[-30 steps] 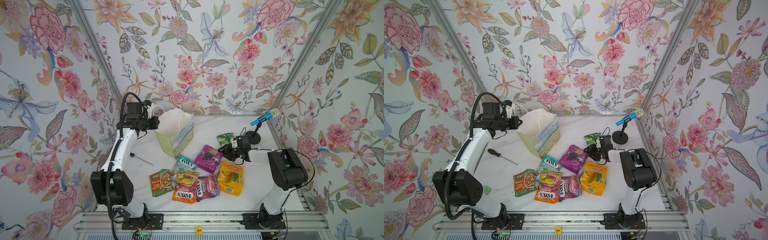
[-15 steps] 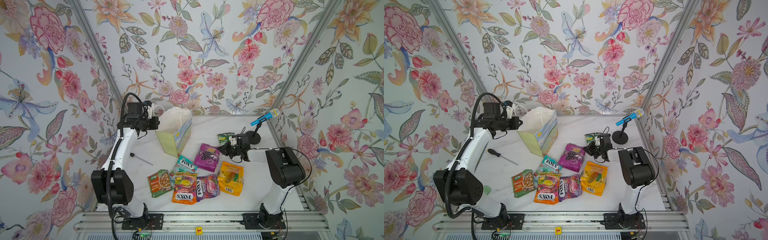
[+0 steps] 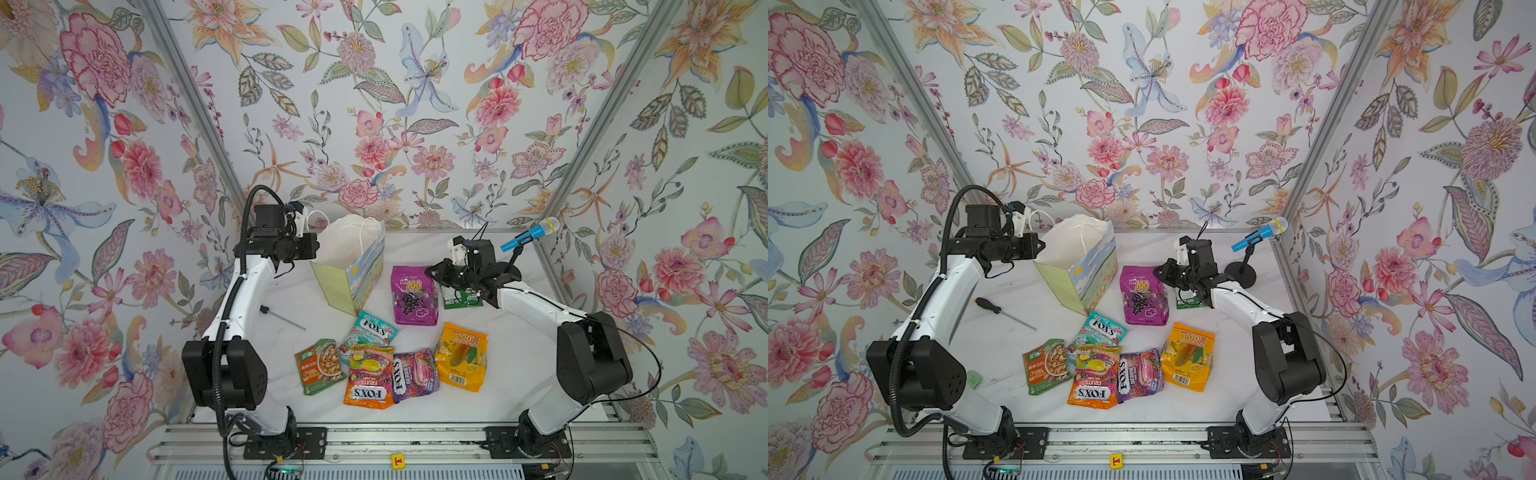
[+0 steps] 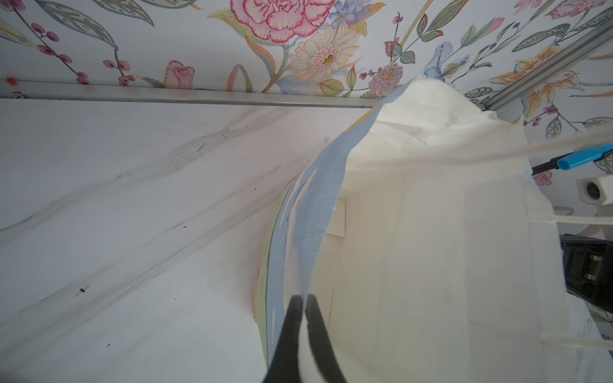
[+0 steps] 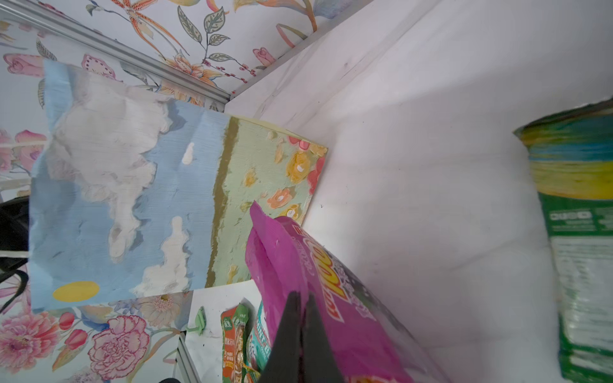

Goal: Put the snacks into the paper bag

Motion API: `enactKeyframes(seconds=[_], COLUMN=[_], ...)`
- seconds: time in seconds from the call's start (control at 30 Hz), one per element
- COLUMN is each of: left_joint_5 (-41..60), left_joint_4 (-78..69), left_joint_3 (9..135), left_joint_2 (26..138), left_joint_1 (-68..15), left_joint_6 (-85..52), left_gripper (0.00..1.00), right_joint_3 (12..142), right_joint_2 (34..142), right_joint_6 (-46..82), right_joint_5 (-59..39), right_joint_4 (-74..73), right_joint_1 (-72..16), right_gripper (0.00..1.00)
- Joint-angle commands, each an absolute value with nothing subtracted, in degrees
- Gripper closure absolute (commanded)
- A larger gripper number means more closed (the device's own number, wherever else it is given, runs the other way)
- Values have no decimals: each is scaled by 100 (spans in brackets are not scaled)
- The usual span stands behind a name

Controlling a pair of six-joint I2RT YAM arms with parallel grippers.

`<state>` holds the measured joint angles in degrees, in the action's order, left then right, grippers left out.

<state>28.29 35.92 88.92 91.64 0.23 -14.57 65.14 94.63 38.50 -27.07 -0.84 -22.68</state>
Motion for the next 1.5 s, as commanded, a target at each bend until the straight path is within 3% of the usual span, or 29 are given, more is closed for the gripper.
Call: enactKeyframes(seconds=[0.0,0.3,0.5,0.63,0.87,1.1,1.23,1.47], left_joint_5=[2866,2917,3037,3050,3052,3024,2993,2996], left_joint_4=[3657,3510,3332,3306,3294,3355,3393,3393], left_joint_3=[9018,8878,8952,8956,8936,8959,8969,8959], left_joint_2=[9161,9115,9133,9152,9158,9158,9141,9163], left_joint_1=[62,62,61,62,61,66,62,63], left_joint_6=[-1459,-1524,-1659,-1683,-1705,-1661,-1635,-1652], left_gripper=[100,100,100,100,100,100,100,100], right_joint_3=[6804,5864,5126,4859,4781,5089,5357,6253], right_joint_2=[9143,8442,7809,7621,7464,7153,7049,7784], right_joint_6=[2797,2263,2308,2398,2362,1828,1497,1323], right_joint_5=[-2349,-1335,-453,-325,-195,-184,-521,-1251], right_joint_4=[774,1150,984,966,1067,1637,1857,2036], right_joint_1=[-2705,-3853,-3912,-3797,-3744,-3135,-2708,-2115], right_gripper=[100,100,99,91,57,38,29,27])
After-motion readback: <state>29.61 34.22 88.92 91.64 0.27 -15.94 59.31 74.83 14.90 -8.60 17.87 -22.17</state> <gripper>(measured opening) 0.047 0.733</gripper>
